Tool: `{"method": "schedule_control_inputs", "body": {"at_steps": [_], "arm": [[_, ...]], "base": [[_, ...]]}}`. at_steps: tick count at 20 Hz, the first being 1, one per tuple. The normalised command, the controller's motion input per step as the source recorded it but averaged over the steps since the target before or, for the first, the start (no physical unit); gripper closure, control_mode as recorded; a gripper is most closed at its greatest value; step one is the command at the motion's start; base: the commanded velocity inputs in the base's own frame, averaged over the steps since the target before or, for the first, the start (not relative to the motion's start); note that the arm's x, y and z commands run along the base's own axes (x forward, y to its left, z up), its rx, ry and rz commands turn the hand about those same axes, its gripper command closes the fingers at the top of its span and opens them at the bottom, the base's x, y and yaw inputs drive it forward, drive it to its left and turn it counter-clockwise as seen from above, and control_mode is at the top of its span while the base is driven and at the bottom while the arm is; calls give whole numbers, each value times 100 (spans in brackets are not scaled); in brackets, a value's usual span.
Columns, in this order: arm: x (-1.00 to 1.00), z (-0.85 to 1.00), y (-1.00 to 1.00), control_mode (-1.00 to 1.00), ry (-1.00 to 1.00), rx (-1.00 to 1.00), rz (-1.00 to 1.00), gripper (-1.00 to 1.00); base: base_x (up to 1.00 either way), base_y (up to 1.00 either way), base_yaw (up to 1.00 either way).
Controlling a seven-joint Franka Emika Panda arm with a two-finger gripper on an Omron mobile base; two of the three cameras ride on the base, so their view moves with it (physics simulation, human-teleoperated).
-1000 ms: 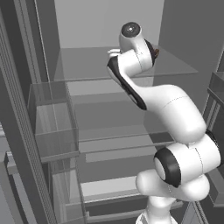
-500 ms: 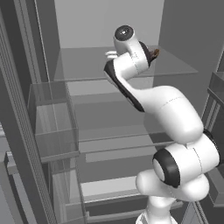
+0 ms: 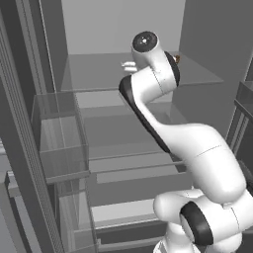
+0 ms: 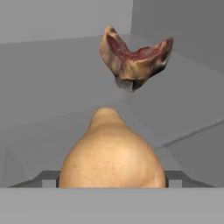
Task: Place one squash and one steak in each tupperware on the nearby counter, to pack two identical lunches.
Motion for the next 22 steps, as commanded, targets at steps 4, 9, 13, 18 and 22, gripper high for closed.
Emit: {"method": "schedule_control_inputs", "body": {"at_steps": [4, 9, 13, 18, 22], "arm": [[-100, 0, 0, -100, -1, 4, 33, 100], [-100, 0, 0, -100, 0, 3, 38, 100], [-100, -2, 0, -100, 0, 0, 24, 100], [0, 0, 0, 100, 0, 0, 0, 100], [0, 0, 0, 100, 0, 0, 0, 100]], "base": [[0, 0, 0], [0, 0, 0], [0, 0, 0], [-100, 32, 20], [-100, 59, 12]]}}
